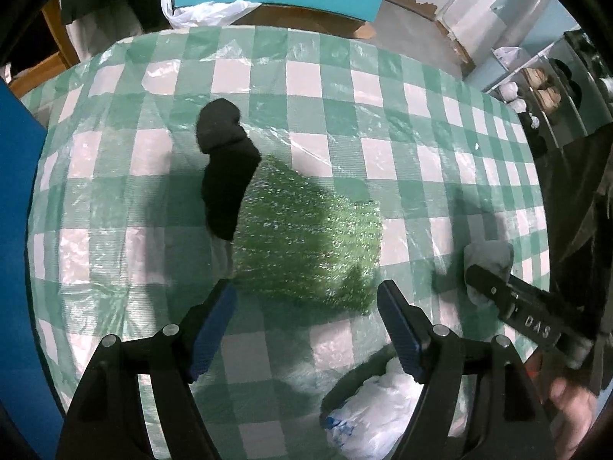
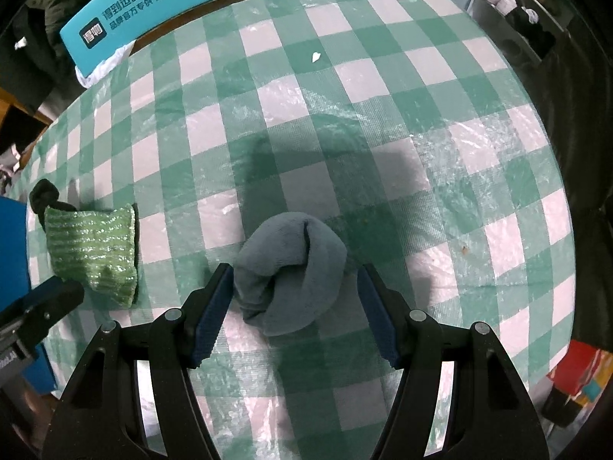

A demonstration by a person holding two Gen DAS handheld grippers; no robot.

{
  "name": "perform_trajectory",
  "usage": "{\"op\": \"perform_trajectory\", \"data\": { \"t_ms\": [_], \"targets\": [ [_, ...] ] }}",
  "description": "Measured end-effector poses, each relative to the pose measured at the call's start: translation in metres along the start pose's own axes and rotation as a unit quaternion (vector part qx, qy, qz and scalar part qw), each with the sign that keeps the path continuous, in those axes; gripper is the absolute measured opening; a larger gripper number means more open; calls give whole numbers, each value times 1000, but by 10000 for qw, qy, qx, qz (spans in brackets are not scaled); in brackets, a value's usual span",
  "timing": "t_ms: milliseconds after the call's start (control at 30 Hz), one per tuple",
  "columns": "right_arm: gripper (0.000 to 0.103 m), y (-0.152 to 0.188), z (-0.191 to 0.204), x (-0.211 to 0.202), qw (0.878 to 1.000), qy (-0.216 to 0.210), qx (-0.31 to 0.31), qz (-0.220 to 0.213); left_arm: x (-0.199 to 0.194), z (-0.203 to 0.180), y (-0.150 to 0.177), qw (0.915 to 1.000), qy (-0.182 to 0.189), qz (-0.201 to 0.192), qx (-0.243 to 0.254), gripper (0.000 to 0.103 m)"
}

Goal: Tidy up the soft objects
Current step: 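Grasp the small grey sock with the right gripper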

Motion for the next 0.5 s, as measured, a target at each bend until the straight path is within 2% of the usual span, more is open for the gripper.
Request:
{"op": "perform_trajectory", "data": {
  "t_ms": [200,267,333,500],
  "targets": [
    [65,1,9,2,9995,39,-312,-66,9,-11,-7,9998,-146,114,-46,78],
    [54,0,12,3,9993,17,-364,-52,12,-14,-9,9997,-188,152,-52,78],
    [48,0,13,3,9992,-29,-393,-21,15,-16,-11,9994,-276,203,-36,78],
    [42,-2,17,-2,9986,-206,-493,-21,26,-19,-14,9987,-327,375,-75,78]
  ]
}}
Point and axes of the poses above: each gripper's, at about its wrist camera, not at the fingertips, and x roughly the way its jaws point, z to its left, y to its underside, the point moved 1 cm from there along x, roughly the way its jaws point, and after that the axes turned 12 degrees about x, right-handed, at the moved point
